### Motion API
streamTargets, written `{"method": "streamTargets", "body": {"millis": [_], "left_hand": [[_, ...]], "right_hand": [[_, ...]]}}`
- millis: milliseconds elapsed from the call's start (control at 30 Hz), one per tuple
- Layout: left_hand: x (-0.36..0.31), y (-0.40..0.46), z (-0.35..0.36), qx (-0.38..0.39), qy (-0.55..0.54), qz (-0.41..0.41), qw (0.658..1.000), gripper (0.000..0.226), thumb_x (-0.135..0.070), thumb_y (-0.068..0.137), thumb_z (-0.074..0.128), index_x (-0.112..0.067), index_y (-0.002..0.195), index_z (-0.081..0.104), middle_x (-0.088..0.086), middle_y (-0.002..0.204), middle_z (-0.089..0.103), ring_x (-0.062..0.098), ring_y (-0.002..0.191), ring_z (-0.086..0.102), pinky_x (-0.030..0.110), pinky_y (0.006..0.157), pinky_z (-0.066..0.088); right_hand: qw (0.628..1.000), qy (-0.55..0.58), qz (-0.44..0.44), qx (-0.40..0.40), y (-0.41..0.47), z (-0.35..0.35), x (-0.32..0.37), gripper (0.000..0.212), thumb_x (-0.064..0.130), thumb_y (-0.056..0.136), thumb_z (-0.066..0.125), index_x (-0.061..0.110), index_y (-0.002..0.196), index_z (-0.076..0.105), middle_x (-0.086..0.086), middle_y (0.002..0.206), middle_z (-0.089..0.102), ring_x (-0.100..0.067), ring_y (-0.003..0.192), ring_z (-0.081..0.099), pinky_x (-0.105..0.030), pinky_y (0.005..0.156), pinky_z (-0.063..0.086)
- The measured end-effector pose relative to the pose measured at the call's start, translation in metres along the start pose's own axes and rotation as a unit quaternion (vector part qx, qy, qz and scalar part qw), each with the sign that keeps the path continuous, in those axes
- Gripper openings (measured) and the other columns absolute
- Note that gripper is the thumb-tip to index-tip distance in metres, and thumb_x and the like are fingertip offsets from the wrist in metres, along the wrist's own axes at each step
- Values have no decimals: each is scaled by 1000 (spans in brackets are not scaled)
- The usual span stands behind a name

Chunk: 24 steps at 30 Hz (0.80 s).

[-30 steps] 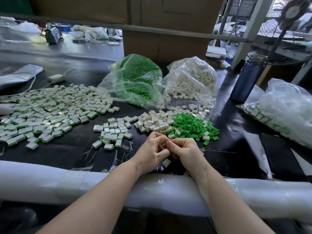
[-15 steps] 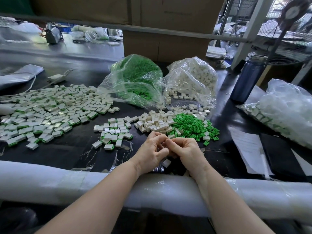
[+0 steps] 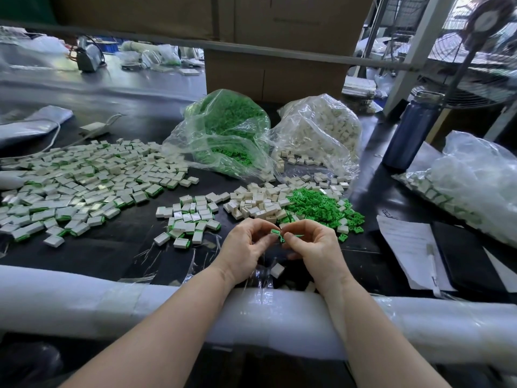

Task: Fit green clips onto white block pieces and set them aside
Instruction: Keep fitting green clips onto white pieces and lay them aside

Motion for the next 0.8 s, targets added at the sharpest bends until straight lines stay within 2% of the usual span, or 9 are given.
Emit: {"method": "streamTargets", "body": {"millis": [133, 233, 333, 433, 500, 600, 667, 800], "left_hand": [[1, 0, -1, -4, -34, -15, 999, 15, -6, 86, 62, -20, 92, 65, -4, 78, 60, -7, 63, 54, 8, 63, 45], [2, -2, 1, 6, -26, -30, 999, 13, -11, 86, 63, -22, 90, 66, -5, 78, 63, 2, 72, 57, 12, 68, 48], [2, -3, 4, 29, 43, -29, 998, 8, -16, 88, 62, -19, 90, 69, -5, 83, 67, 5, 76, 60, 14, 74, 49], [1, -4, 5, 41, 98, -19, 994, 10, -22, 87, 64, -17, 86, 72, -5, 79, 66, 9, 74, 60, 18, 72, 47], [-1, -4, 6, 49, 99, -13, 994, 14, -24, 86, 65, -13, 82, 73, -11, 72, 60, 3, 67, 54, 13, 67, 42], [-2, -4, 7, 61, 102, -15, 993, 18, -26, 85, 66, -11, 79, 73, -13, 68, 56, 0, 62, 50, 13, 65, 39], [-2, -4, 7, 60, 103, -15, 993, 17, -26, 85, 66, -11, 81, 73, -11, 70, 59, 2, 65, 53, 15, 68, 42], [-2, -3, 6, 30, 120, -3, 992, 12, -21, 86, 65, -13, 91, 71, -1, 87, 62, 14, 80, 58, 18, 77, 46]], "right_hand": [[1000, -14, -9, -19, -1, -1, 1, 15, -2, 83, 63, 11, 77, 67, -1, 69, 65, -5, 57, 61, -19, 50, 49], [991, -35, -34, -125, 1, -13, 1, 19, 0, 82, 64, 16, 71, 66, 3, 60, 62, -8, 55, 57, -23, 54, 48], [968, -57, -34, -241, 3, -28, -3, 23, 3, 82, 65, 21, 66, 63, 2, 63, 62, -16, 64, 57, -32, 65, 49], [951, -84, -19, -298, 5, -35, -9, 19, 6, 81, 65, 19, 68, 63, 4, 64, 60, -15, 65, 54, -28, 68, 44], [947, -99, -7, -305, 6, -37, -12, 16, 6, 82, 64, 17, 70, 63, 3, 64, 58, -15, 65, 53, -24, 67, 39], [949, -134, 11, -287, 7, -36, -14, 16, 4, 82, 62, 18, 75, 62, -1, 73, 61, -15, 70, 54, -20, 67, 36], [953, -155, 16, -262, 8, -33, -14, 16, 3, 83, 61, 18, 79, 62, -3, 80, 62, -16, 76, 56, -21, 72, 39], [954, -186, 16, -236, 7, -29, -12, 14, 3, 84, 60, 16, 83, 65, 0, 79, 62, -16, 78, 57, -23, 73, 40]]}}
Point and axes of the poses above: each hand's wrist, its own y-axis towards the middle knuckle, its own z-axis out of the palm, x = y × z, the point moved 4 cm from there along y, towards the middle knuckle
